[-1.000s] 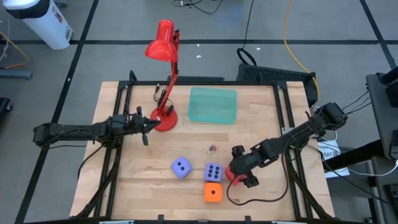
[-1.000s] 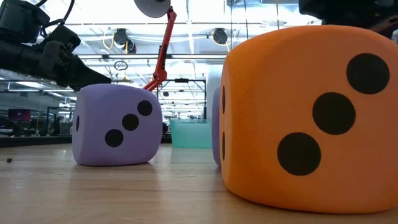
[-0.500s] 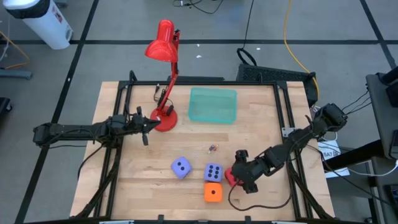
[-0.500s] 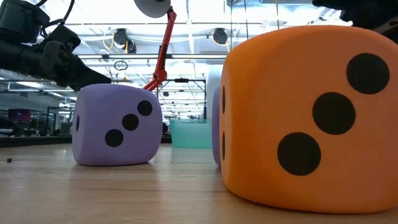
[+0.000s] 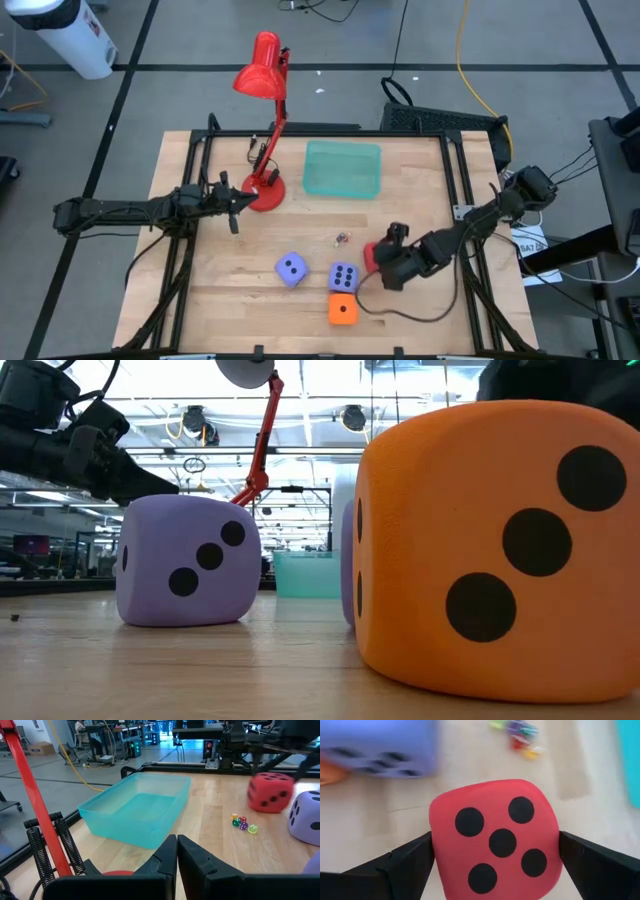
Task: Pick & Place Dice
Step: Put the red die into the green bin
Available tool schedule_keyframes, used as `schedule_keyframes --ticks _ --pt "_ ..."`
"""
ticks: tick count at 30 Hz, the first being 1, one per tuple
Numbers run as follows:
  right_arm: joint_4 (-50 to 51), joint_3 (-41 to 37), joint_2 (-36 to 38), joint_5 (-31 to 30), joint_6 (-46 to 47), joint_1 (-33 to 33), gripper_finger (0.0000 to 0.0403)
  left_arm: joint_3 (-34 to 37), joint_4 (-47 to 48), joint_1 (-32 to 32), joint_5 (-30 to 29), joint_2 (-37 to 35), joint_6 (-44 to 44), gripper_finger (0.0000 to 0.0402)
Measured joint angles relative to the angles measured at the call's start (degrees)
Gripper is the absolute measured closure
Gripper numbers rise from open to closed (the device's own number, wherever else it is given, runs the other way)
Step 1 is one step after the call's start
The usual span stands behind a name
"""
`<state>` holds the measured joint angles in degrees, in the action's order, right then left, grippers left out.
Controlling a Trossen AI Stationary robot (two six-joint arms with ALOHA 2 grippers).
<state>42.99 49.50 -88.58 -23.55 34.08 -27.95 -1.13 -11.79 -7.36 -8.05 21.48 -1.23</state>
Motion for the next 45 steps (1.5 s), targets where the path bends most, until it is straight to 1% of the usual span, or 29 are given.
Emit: schedule_keyframes --ticks 3,7,11,15,21,26,29,32,35,38,41,45 --pt "1.1 0.0 0.0 1.1 0.9 3.3 0.0007 0.0 0.0 0.0 0.0 0.0 0.0 0.0378" --pt "-1.1 0.1 0.2 6.5 -0.8 7.7 0.0007 0.0 0.0 0.0 0.0 0.0 0.0 0.0378" --pt "-5.0 -0.5 0.2 11.2 -5.0 10.8 0.0007 0.0 0.0 0.0 0.0 0.0 0.0 0.0378" --pt "-13.3 -3.8 0.2 13.9 -7.6 13.5 0.0007 0.0 0.0 0.0 0.0 0.0 0.0 0.0378" --pt "-17.3 -7.4 0.2 15.3 -8.3 15.2 0.0007 0.0 0.0 0.0 0.0 0.0 0.0 0.0378" --pt "-19.1 -7.6 0.3 14.8 -11.4 15.2 0.0007 0.0 0.0 0.0 0.0 0.0 0.0 0.0378" --pt "-21.4 -7.2 2.5 13.1 -12.7 15.2 0.0007 0.0 0.0 0.0 0.0 0.0 0.0 0.0378" --pt "-22.3 -6.4 6.0 10.4 -13.8 15.3 0.0007 0.0 0.0 0.0 0.0 0.0 0.0 0.0378" --pt "-21.4 -5.9 10.0 9.2 -16.0 15.7 0.0007 0.0 0.0 0.0 -0.1 0.0 0.0 0.0378" --pt "-23.9 -4.8 14.6 7.2 -17.8 16.5 0.0007 0.0 -0.2 0.0 -0.1 0.0 0.0 0.0378" --pt "-25.5 -4.4 18.3 4.0 -20.1 18.4 0.0007 0.0 -0.4 0.0 -0.1 0.0 0.0 0.0378" --pt "-31.2 -4.1 21.8 3.9 -25.0 24.1 0.0007 0.0 -0.4 0.0 -0.1 0.0 0.0 0.0378"
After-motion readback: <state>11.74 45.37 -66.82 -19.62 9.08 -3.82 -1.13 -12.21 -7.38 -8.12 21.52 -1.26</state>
